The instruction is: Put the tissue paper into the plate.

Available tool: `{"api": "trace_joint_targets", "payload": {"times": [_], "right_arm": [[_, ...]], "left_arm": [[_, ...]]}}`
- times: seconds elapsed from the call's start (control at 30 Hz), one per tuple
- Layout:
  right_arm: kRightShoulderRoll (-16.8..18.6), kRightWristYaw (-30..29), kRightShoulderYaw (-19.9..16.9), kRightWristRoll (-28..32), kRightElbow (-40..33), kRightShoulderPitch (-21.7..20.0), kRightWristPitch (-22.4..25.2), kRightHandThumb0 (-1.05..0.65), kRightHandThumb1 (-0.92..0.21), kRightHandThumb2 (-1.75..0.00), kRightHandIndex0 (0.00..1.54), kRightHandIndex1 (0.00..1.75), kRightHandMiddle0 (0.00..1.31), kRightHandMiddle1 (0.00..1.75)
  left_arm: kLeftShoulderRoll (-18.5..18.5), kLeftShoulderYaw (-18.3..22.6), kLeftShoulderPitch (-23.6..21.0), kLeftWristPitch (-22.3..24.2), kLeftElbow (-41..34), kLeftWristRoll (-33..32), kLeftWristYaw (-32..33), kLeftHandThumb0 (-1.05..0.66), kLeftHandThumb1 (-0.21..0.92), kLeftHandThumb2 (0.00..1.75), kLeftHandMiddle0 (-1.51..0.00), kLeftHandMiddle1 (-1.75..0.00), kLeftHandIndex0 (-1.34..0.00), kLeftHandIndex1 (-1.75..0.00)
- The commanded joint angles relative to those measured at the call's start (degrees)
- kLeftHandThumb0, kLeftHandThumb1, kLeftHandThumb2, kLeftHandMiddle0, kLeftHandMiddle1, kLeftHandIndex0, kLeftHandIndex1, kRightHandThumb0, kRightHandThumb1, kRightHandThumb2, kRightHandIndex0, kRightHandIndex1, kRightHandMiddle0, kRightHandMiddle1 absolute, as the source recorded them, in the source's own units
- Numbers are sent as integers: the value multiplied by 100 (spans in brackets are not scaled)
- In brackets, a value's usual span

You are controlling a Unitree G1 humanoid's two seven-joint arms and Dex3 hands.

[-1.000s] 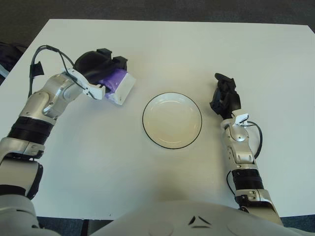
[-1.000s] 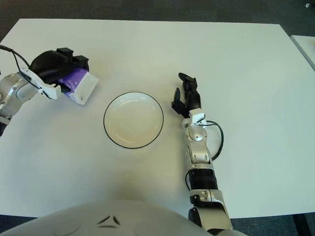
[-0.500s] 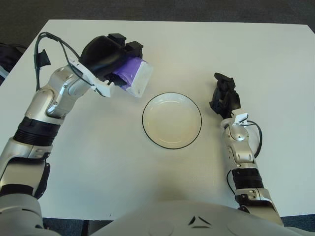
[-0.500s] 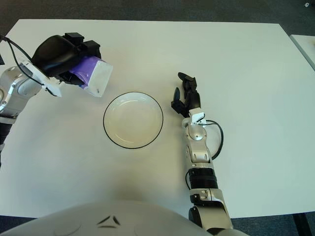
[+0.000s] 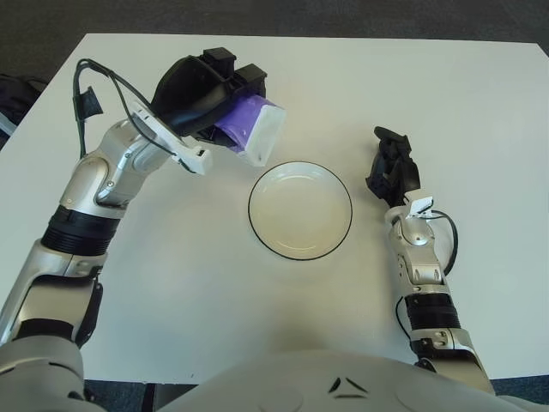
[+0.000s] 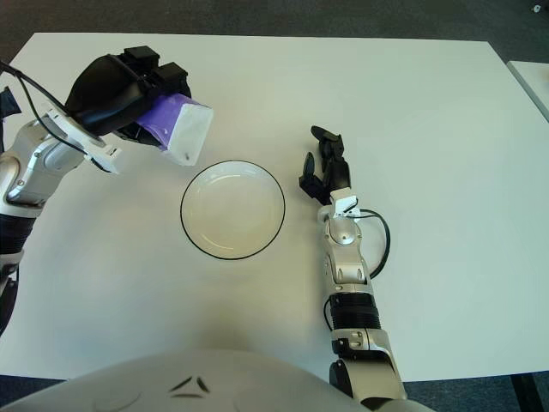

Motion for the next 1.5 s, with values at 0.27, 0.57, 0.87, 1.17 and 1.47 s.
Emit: {"api": "trace_joint_targets", "payload": {"times": [0.27, 0.57, 0.87, 1.17, 1.47], "right_arm": [[73, -75, 37, -50, 788, 623, 715, -66, -92, -91, 29, 31, 0, 87], [98, -244, 113, -177, 715, 607, 864, -68, -92, -92, 29, 32, 0, 90], [218, -499, 131, -282, 605, 649, 967, -67, -92, -91, 29, 35, 0, 92], [282, -583, 65, -204, 817, 572, 880, -64, -92, -92, 28, 36, 0, 92], [155, -479, 25, -191, 1400, 397, 338, -65, -92, -93, 26, 38, 0, 95]], "left_arm": [[-445, -551, -120, -207, -676, -1015, -1217, -50, 24, 141, -125, -175, -67, -175], [-442, -756, -367, 14, -942, -1936, -2704, -48, 28, 136, -123, -175, -64, -175], [-628, -1005, -164, -508, -927, -1731, -2746, -47, 31, 133, -121, -175, -61, -175], [-829, -1282, 224, -104, -1051, -2405, -3279, -47, 32, 131, -121, -175, -60, -175], [-928, -1176, 449, 68, -1122, -2432, -3362, -47, 33, 130, -120, -175, -60, -175]]}}
